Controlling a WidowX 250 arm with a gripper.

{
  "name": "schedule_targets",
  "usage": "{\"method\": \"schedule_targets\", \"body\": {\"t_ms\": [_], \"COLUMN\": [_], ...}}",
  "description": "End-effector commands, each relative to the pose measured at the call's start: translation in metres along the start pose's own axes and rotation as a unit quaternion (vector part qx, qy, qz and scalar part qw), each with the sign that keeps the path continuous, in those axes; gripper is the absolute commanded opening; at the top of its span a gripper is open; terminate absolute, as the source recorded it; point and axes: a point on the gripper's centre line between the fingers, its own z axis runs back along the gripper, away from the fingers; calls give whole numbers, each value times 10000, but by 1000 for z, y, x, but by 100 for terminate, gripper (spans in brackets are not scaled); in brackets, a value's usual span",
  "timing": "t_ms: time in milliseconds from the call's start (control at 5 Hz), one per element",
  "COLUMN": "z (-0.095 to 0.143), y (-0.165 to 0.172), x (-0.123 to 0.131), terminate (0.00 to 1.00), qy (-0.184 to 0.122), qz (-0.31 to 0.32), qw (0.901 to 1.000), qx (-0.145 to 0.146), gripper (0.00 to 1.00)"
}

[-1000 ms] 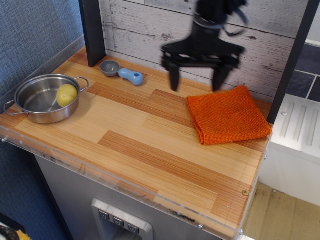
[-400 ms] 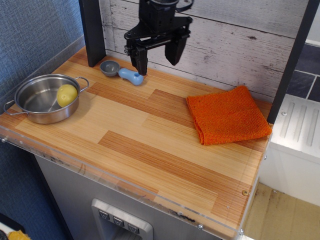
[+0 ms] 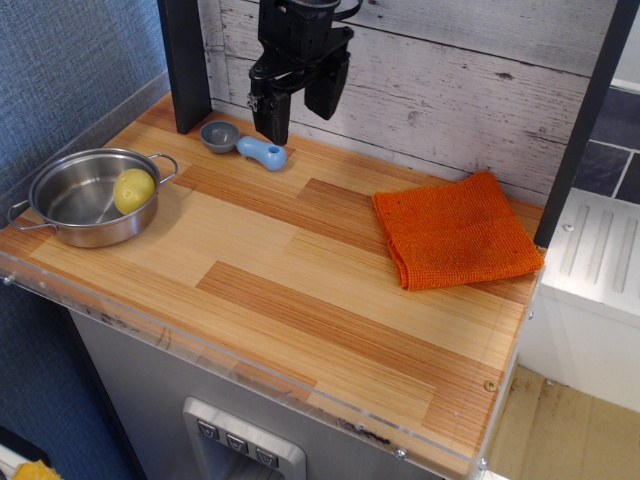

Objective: Place the spatula on the orange cloth

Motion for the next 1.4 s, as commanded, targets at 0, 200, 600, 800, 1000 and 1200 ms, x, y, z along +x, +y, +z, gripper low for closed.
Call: {"method": "schedule_targets", "body": {"t_ms": [0,200,600,800,1000,1200], "z": [-3,-16,-43,-55,-59,-54], "y": [0,5,10,14,15,12], "x": [21,31,45,44,42,39], "terminate": [0,0,0,0,0,0], "qy": [-360,-462,-511,-493,-515,-443], "qz": [615,674,802,806,764,664], "qw": [9973,9962,9952,9953,9954,9963], "qx": [-192,-303,-251,-229,-276,-319], "gripper": [100,100,100,100,0,0]}}
